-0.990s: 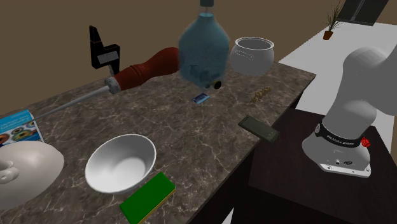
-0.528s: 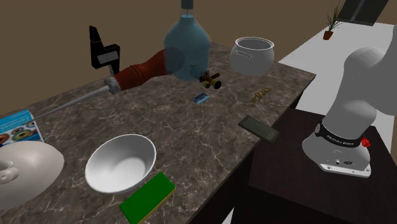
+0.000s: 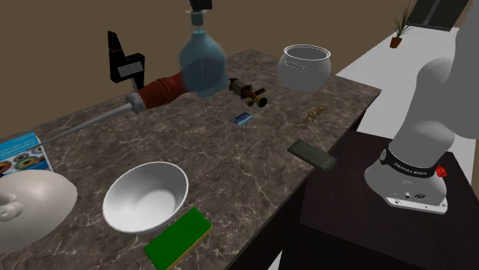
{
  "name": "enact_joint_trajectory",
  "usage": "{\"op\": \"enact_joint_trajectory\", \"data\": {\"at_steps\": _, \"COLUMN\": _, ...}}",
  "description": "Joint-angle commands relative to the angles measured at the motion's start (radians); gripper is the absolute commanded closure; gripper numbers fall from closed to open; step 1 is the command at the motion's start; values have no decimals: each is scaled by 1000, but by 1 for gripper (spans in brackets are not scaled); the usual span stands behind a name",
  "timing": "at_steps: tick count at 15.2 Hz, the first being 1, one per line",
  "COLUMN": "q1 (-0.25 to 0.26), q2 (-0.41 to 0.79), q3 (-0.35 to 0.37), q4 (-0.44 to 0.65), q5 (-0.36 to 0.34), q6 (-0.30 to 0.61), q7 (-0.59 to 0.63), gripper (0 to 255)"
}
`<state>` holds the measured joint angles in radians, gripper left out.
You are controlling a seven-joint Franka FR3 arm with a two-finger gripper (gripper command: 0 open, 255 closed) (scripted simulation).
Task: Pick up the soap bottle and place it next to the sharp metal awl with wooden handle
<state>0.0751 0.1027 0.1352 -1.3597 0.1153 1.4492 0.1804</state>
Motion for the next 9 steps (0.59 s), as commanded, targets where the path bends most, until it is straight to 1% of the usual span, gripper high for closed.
{"op": "enact_joint_trajectory", "data": {"at_steps": 1, "q1": -13, "q2": 62, "q3": -11, "q4": 61, "q5": -7, "q6": -1, "q7": -26, "gripper": 255}}
{"op": "enact_joint_trajectory", "data": {"at_steps": 3, "q1": -23, "q2": 132, "q3": -20, "q4": 135, "q5": -14, "q6": -8, "q7": -47, "gripper": 255}}
{"op": "enact_joint_trajectory", "data": {"at_steps": 4, "q1": -30, "q2": 187, "q3": -26, "q4": 197, "q5": -19, "q6": -17, "q7": -61, "gripper": 255}}
{"op": "enact_joint_trajectory", "data": {"at_steps": 9, "q1": -33, "q2": 153, "q3": -26, "q4": 79, "q5": -16, "q6": 67, "q7": -72, "gripper": 255}}
